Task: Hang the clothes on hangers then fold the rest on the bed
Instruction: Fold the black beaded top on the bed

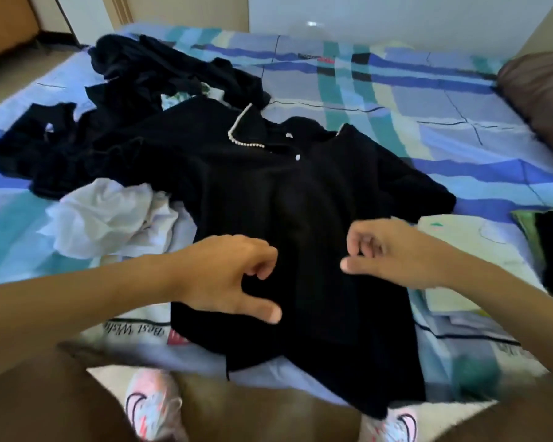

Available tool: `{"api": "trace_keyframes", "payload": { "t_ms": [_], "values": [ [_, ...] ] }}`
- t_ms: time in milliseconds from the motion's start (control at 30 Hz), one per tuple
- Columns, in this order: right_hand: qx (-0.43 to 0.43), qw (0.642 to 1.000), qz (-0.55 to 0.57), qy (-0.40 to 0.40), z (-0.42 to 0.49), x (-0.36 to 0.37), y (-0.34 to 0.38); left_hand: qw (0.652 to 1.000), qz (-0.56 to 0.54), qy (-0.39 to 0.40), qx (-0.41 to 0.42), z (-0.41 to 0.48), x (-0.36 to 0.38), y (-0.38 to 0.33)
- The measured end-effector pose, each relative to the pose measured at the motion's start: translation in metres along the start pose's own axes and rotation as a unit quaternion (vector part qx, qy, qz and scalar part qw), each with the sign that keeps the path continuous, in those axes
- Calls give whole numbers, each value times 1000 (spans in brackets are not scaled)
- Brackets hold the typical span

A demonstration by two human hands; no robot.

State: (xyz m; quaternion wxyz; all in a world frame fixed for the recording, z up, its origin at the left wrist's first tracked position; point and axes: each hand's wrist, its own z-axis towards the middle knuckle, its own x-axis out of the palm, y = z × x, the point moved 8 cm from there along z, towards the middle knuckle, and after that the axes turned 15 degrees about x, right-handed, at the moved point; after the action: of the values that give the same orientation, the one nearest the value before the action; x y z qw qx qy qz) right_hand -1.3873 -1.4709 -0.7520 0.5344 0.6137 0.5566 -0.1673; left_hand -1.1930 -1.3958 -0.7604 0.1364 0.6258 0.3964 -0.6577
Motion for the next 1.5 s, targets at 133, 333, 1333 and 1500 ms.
{"api": "trace_keyframes", "payload": {
  "t_ms": [133, 333, 1333, 1500],
  "values": [
    [6, 990, -84, 112, -53, 40, -2, 986, 135, 90, 24, -31, 31, -13],
    [-24, 972, -234, 0, -79, 75, -11, 996, -14, -83, -12, -43, 22, -8],
    [47, 992, -118, -1, -104, -6, -85, 987, -17, 86, -136, -186, -7, 60],
    [113, 990, 49, 74, -77, -7, -78, 969, -17, 196, -149, -137, -3, 49]
  ]
}}
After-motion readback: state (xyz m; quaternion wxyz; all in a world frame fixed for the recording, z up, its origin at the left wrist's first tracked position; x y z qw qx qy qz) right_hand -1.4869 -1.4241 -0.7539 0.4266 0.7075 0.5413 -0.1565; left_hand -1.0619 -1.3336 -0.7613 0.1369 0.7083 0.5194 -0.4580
